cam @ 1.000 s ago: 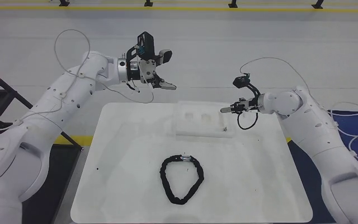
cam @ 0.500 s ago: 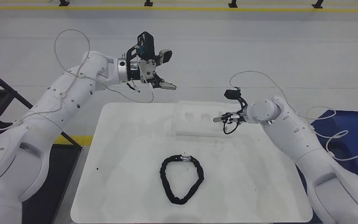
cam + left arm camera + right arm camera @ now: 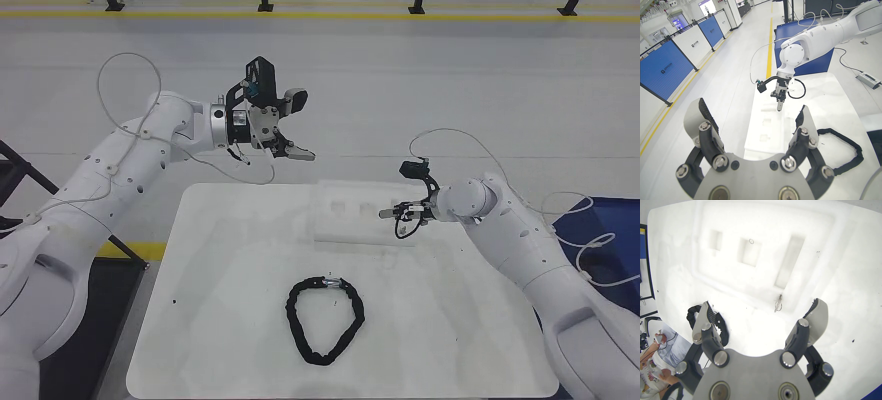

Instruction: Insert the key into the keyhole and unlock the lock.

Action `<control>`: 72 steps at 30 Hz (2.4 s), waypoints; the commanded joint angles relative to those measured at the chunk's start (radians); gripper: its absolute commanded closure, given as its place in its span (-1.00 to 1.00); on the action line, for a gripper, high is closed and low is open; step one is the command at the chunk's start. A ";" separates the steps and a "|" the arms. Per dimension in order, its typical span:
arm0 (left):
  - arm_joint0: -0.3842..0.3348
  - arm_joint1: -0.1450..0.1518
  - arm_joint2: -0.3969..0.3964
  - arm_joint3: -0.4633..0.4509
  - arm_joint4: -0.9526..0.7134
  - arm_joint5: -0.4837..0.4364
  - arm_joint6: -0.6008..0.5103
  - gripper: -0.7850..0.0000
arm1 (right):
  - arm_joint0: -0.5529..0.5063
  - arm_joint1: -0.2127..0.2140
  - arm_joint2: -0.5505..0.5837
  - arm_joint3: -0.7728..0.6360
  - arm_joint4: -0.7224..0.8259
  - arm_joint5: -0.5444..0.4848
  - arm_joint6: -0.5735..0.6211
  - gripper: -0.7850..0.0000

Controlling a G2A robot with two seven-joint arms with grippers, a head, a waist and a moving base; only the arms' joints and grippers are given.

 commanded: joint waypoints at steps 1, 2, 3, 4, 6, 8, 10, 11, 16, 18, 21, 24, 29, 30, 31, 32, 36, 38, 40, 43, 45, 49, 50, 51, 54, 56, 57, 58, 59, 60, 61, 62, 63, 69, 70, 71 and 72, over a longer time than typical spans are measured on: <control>0.000 0.000 0.000 0.000 0.000 0.000 0.000 -1.00 | 0.000 0.000 0.000 0.000 0.000 0.000 0.000 -1.00; 0.000 0.000 0.000 0.000 0.000 0.000 0.000 -1.00 | 0.000 0.000 0.000 0.000 0.000 0.000 0.000 -1.00; 0.000 0.000 0.000 0.000 0.000 0.000 0.000 -1.00 | 0.000 0.000 0.000 0.000 0.000 0.000 0.000 -1.00; 0.000 0.000 0.000 0.000 0.000 0.000 0.000 -1.00 | 0.000 0.000 0.000 0.000 0.000 0.000 0.000 -1.00; 0.000 0.000 0.000 0.000 0.000 0.000 0.000 -1.00 | -0.003 0.000 0.000 0.001 -0.004 0.004 -0.005 -1.00; 0.000 0.000 0.000 0.000 0.000 0.000 0.000 -1.00 | -0.014 0.002 -0.001 -0.018 -0.032 0.031 -0.022 -1.00; 0.000 0.000 0.000 0.000 0.000 0.000 0.000 -1.00 | -0.024 0.005 0.001 -0.048 -0.049 0.044 -0.011 -1.00; 0.000 0.000 0.000 0.000 0.000 0.000 0.000 -1.00 | -0.030 0.007 0.001 -0.068 -0.065 0.051 -0.011 -1.00; 0.000 0.000 0.000 0.000 0.000 0.000 0.000 -1.00 | -0.059 0.018 0.011 -0.137 -0.106 0.111 0.022 -1.00; 0.000 0.000 0.000 0.000 0.000 0.000 0.000 -1.00 | -0.065 0.019 0.005 -0.163 -0.137 0.158 0.047 -1.00; 0.000 0.000 0.000 0.000 0.000 0.000 0.000 -1.00 | -0.071 0.017 -0.005 -0.200 -0.180 0.216 0.070 -1.00; 0.000 0.000 0.000 0.000 0.000 0.000 0.000 -1.00 | -0.078 0.013 -0.006 -0.225 -0.203 0.265 0.076 -1.00; 0.000 0.000 0.000 0.000 0.000 0.000 0.000 -1.00 | -0.087 0.005 -0.006 -0.231 -0.218 0.302 0.082 -1.00; 0.000 0.000 0.000 0.000 0.000 0.000 0.000 -1.00 | -0.088 0.002 -0.005 -0.228 -0.218 0.308 0.078 -0.96; 0.000 0.000 0.000 0.000 0.000 0.000 0.000 -1.00 | -0.088 0.000 -0.005 -0.223 -0.219 0.313 0.073 -0.86; 0.000 0.000 0.000 0.000 0.000 0.000 0.000 -1.00 | -0.088 -0.003 -0.004 -0.218 -0.221 0.319 0.069 -0.78; 0.000 0.000 0.000 0.000 0.000 0.000 0.000 -1.00 | -0.086 -0.014 -0.003 -0.197 -0.229 0.334 0.047 -0.43; 0.000 0.000 0.000 0.000 0.000 0.000 0.000 -1.00 | -0.085 -0.019 -0.004 -0.186 -0.240 0.346 0.039 -0.36; 0.000 0.000 0.000 0.000 0.000 0.000 0.000 -1.00 | -0.082 -0.025 -0.008 -0.179 -0.254 0.358 0.036 -0.14; 0.000 0.000 0.000 0.000 0.000 0.000 0.000 -1.00 | -0.080 -0.033 -0.010 -0.166 -0.264 0.369 0.033 -0.02; 0.000 0.000 0.000 0.000 0.000 0.000 0.000 -1.00 | -0.079 -0.039 -0.011 -0.155 -0.268 0.374 0.030 0.04; 0.000 0.000 0.000 0.000 0.000 0.000 0.000 -1.00 | -0.077 -0.052 -0.013 -0.132 -0.273 0.379 0.026 0.11; 0.000 0.000 0.000 0.000 0.000 0.000 0.000 -1.00 | -0.076 -0.056 -0.015 -0.127 -0.275 0.381 0.025 0.13; 0.000 0.000 0.000 0.000 0.000 0.000 0.000 -1.00 | -0.075 -0.059 -0.016 -0.121 -0.278 0.383 0.025 0.15; 0.000 0.000 0.000 0.000 0.000 0.000 0.000 -1.00 | -0.071 -0.069 -0.018 -0.098 -0.282 0.391 0.024 0.18; 0.000 0.000 0.000 0.000 0.000 0.000 0.000 -1.00 | -0.068 -0.075 -0.017 -0.082 -0.281 0.390 0.021 0.24; 0.000 0.000 0.000 0.000 0.000 0.000 0.000 -1.00 | -0.068 -0.078 -0.016 -0.075 -0.280 0.388 0.020 0.33; 0.000 0.000 0.000 0.000 0.000 0.000 0.000 -1.00 | -0.067 -0.082 -0.015 -0.067 -0.279 0.388 0.019 0.36; 0.000 0.000 0.000 0.000 0.000 0.000 0.000 -1.00 | -0.066 -0.085 -0.015 -0.060 -0.279 0.388 0.019 0.42; 0.000 0.000 0.000 0.000 0.000 0.000 0.000 -1.00 | -0.065 -0.088 -0.015 -0.053 -0.278 0.386 0.019 0.49; 0.000 0.000 0.000 0.000 0.000 0.000 0.000 -1.00 | -0.064 -0.091 -0.015 -0.045 -0.277 0.385 0.019 0.52; 0.000 0.000 0.000 0.000 0.000 0.000 0.000 -1.00 | -0.063 -0.094 -0.014 -0.037 -0.277 0.385 0.018 0.52; 0.000 0.000 0.000 0.000 0.000 0.000 0.000 -1.00 | -0.062 -0.097 -0.014 -0.027 -0.278 0.387 0.018 0.54; 0.000 0.000 0.000 0.000 0.000 0.000 0.000 -1.00 | -0.056 -0.119 -0.015 0.035 -0.275 0.390 0.002 0.85; 0.000 0.000 0.000 0.000 0.000 0.000 0.000 -1.00 | -0.054 -0.124 -0.016 0.044 -0.275 0.388 0.000 0.85; 0.000 0.000 0.000 0.000 0.000 0.000 0.000 -1.00 | -0.053 -0.128 -0.016 0.054 -0.272 0.386 -0.002 0.85; 0.000 0.000 0.000 0.000 0.000 0.000 0.000 -1.00 | -0.052 -0.132 -0.016 0.065 -0.270 0.384 -0.004 0.85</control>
